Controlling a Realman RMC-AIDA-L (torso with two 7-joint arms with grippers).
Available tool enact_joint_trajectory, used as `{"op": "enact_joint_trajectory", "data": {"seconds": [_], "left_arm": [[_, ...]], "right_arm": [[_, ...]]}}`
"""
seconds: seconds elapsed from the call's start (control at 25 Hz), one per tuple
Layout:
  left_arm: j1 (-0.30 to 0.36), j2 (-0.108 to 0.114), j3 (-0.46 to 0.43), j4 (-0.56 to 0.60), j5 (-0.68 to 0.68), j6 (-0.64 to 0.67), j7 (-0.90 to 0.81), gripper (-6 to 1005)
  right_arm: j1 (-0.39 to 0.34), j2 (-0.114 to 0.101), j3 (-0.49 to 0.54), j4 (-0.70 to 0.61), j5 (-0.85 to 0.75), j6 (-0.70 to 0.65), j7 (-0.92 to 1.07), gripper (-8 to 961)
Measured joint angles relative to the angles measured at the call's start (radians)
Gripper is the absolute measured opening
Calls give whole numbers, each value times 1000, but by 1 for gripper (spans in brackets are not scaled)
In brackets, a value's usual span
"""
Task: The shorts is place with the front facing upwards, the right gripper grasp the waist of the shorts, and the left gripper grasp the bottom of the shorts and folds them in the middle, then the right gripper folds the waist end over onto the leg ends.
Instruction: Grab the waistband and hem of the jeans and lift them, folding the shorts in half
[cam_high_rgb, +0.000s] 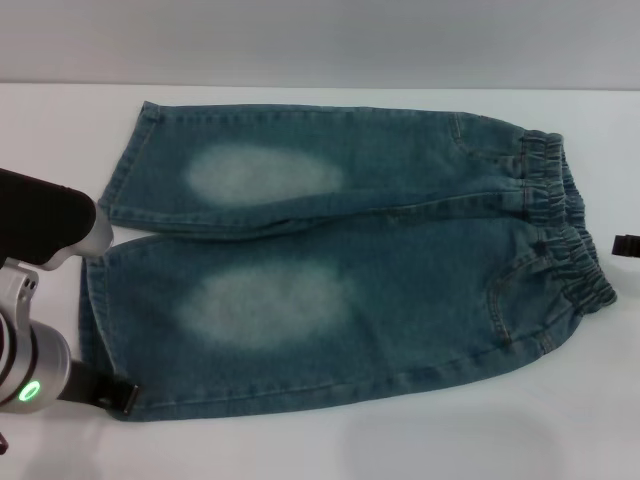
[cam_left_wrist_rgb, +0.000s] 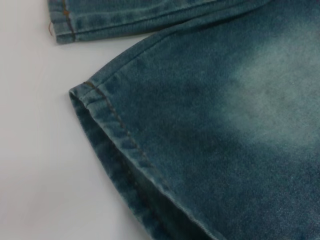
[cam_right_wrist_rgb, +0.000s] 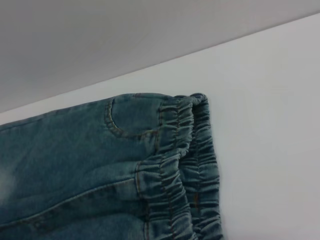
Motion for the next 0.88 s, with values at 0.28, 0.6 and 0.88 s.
{"op": "enact_joint_trajectory", "data": {"seconds": [0.28,0.6,0.88], "left_arm": [[-4,0,0,0,0,2,-1,54],[-9,0,0,0,0,-2,1,61],[-9,0,-5,0,0,-3,6,68]], "right_arm": [[17,4,-17,-34,1,-5,-2,730],[49,4,-27,-121,24,-13,-27,729],[64,4,-27,-139,27,-15,-28,727]]}}
